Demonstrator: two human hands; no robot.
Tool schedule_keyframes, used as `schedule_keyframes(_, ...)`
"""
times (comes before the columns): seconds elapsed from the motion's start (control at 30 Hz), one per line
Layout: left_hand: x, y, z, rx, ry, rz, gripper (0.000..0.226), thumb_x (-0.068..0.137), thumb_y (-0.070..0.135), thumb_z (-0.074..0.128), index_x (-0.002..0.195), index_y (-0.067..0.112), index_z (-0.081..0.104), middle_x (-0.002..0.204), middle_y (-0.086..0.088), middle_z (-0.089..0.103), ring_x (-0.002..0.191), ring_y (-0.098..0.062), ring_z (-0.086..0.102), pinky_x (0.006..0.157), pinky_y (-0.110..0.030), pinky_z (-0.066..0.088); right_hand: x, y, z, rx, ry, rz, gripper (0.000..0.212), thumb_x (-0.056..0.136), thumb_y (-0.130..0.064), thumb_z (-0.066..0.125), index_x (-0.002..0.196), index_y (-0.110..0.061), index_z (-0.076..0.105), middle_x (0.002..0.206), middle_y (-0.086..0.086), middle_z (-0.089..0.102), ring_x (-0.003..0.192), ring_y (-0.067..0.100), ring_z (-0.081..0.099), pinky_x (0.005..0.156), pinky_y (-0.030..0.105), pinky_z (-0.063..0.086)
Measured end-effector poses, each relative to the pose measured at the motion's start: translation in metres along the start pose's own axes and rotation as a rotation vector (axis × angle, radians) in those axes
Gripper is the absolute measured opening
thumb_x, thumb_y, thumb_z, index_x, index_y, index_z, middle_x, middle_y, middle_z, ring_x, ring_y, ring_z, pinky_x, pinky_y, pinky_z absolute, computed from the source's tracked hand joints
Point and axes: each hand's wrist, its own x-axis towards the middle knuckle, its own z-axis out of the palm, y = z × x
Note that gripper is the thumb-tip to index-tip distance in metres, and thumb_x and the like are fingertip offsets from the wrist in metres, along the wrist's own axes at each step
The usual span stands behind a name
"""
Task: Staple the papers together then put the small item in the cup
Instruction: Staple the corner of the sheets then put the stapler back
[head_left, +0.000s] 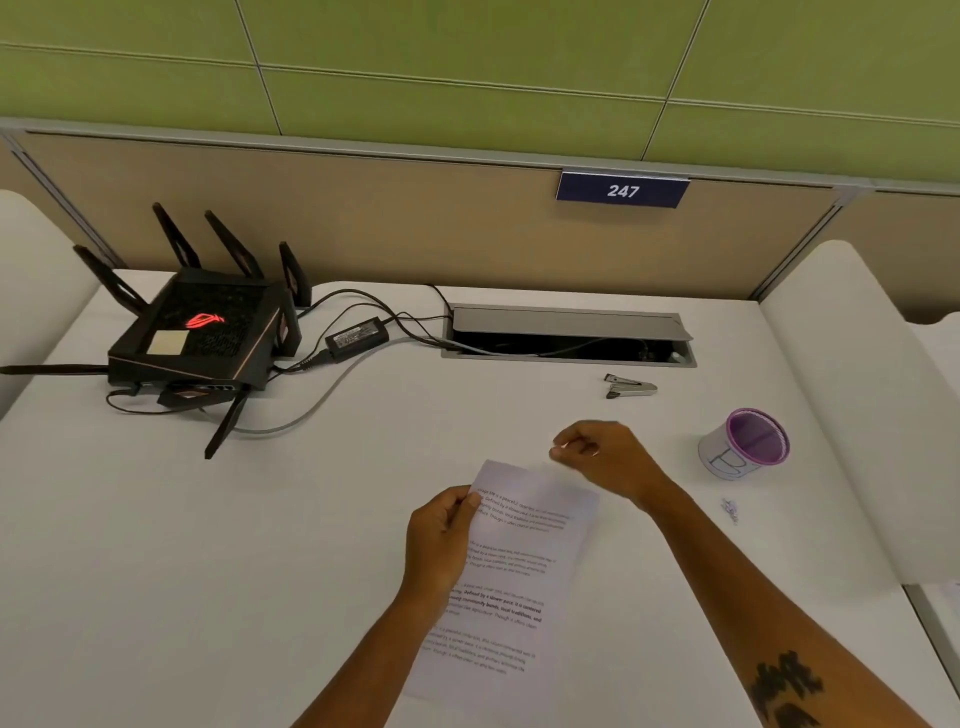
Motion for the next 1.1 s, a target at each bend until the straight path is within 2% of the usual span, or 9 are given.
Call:
schedule_keyframes(0.07,0.009,-0.004,0.002,-0.011,0.004,-0.016,0.019,0.107,0.028,0.061,0.106,0.027,0.08,0.095,0.009,0.083,0.086,-0.014,0.078,0.075,-0.027,0.064,0.027,0.024,-0.009,-0.093,0.213,0.009,0.024,0.085,-0.024,0.084,0.105,-0.018,0.075,0.092,0.0,0.077,0.088,0.021,0.072,0.076,0.023,0.055)
schedule_keyframes(0.17,0.019,-0.008,0.004,0.008,-0.003,-0.019,0.018,0.107,0.028,0.061,0.104,0.03,0.079,0.094,0.012,0.082,0.084,-0.012,0.078,0.071,-0.023,0.062,0.058,0.051,-0.025,-0.274,0.39,0.021,0.046,0.085,-0.018,0.084,0.127,-0.016,0.066,0.123,0.006,0.069,0.12,0.028,0.061,0.1,0.04,0.051)
schedule_keyframes(0.27,0.028,-0.015,0.008,0.033,-0.013,-0.038,0.018,0.106,0.029,0.061,0.104,0.032,0.078,0.093,0.014,0.082,0.084,-0.01,0.078,0.072,-0.024,0.063,0.087,0.069,-0.039,-0.432,0.38,0.063,0.068,0.084,-0.021,0.085,0.144,-0.017,0.053,0.151,0.01,0.051,0.141,0.034,0.045,0.112,0.053,0.043)
schedule_keyframes(0.37,0.035,-0.023,0.01,0.052,-0.009,-0.057,0.018,0.106,0.03,0.062,0.107,0.029,0.08,0.093,0.013,0.082,0.085,-0.011,0.078,0.074,-0.026,0.065,0.107,0.086,-0.048,-0.525,0.313,0.059,0.078,0.085,-0.025,0.084,0.152,-0.02,0.045,0.16,0.008,0.043,0.149,0.034,0.036,0.118,0.055,0.036)
schedule_keyframes(0.5,0.043,-0.031,0.012,0.068,-0.024,-0.077,0.019,0.106,0.032,0.061,0.109,0.028,0.08,0.095,0.012,0.082,0.086,-0.01,0.078,0.078,-0.03,0.066,0.125,0.102,-0.056,-0.594,0.243,0.046,0.075,0.088,-0.028,0.08,0.154,-0.021,0.044,0.159,0.008,0.045,0.148,0.033,0.036,0.119,0.055,0.035)
schedule_keyframes(0.63,0.049,-0.039,0.012,0.082,-0.032,-0.085,0.021,0.106,0.033,0.061,0.112,0.026,0.08,0.099,0.007,0.083,0.087,-0.013,0.079,0.079,-0.033,0.067,0.136,0.107,-0.058,-0.604,0.212,0.054,0.057,0.095,-0.031,0.072,0.147,-0.022,0.052,0.154,0.006,0.048,0.144,0.033,0.039,0.116,0.054,0.034)
schedule_keyframes(0.97,0.04,-0.048,0.009,0.08,-0.035,-0.087,0.02,0.106,0.032,0.061,0.112,0.027,0.08,0.099,0.01,0.083,0.088,-0.009,0.078,0.081,-0.032,0.067,0.11,0.091,-0.037,-0.246,0.275,0.035,0.038,0.099,-0.028,0.066,0.136,-0.022,0.058,0.138,0.005,0.064,0.127,0.03,0.058,0.11,0.052,0.045)
schedule_keyframes(1.03,0.036,-0.048,0.007,0.072,-0.032,-0.074,0.02,0.106,0.032,0.061,0.112,0.027,0.08,0.099,0.01,0.083,0.087,-0.009,0.078,0.081,-0.031,0.067,0.092,0.076,-0.028,-0.124,0.22,-0.009,0.037,0.099,-0.028,0.066,0.135,-0.022,0.058,0.133,0.002,0.065,0.122,0.025,0.061,0.107,0.044,0.048)
schedule_keyframes(1.1,0.031,-0.046,0.004,0.066,-0.032,-0.06,0.019,0.106,0.032,0.061,0.11,0.027,0.08,0.097,0.009,0.083,0.087,-0.01,0.078,0.08,-0.031,0.067,0.07,0.056,-0.02,-0.05,0.139,-0.061,0.035,0.099,-0.024,0.068,0.133,-0.02,0.059,0.124,-0.001,0.066,0.114,0.019,0.063,0.097,0.026,0.048)
